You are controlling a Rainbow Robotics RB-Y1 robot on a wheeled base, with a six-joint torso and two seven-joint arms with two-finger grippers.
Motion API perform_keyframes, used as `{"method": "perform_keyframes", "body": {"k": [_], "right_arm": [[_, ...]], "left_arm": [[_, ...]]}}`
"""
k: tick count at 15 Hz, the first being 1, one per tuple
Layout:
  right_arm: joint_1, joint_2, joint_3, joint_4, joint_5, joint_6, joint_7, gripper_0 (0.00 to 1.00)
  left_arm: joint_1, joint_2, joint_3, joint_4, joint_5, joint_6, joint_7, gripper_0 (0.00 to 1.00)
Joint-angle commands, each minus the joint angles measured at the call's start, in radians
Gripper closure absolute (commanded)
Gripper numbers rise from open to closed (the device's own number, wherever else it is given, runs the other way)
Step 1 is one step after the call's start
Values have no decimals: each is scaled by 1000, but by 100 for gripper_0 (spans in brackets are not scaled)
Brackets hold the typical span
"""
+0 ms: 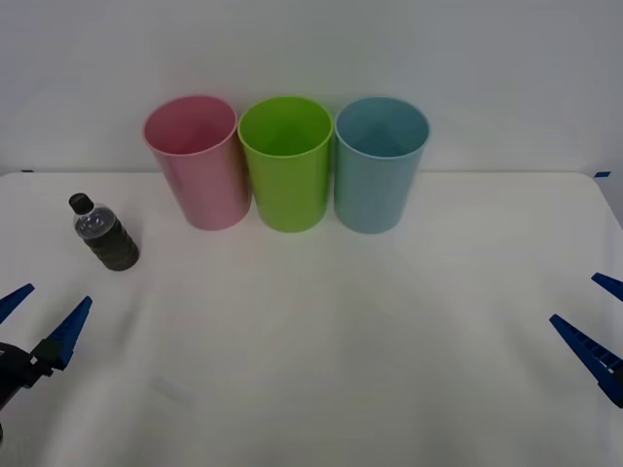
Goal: Grasp the object on the table and drop it into the matching bin: aluminum can to the light blue bin, PET bottle to the pink bin.
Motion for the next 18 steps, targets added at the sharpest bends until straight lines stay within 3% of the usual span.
{"method": "perform_keyframes", "body": {"k": [1,10,18], "right_arm": [[0,0,0,0,0,0,0,0],[0,0,0,0,0,0,0,0],[0,0,0,0,0,0,0,0]], "left_arm": [[-2,0,-42,0,-1,102,-17,0],[-72,0,-166,8,-18,362,-23,0],[-261,0,-183,204,-53,379,-37,0]]}}
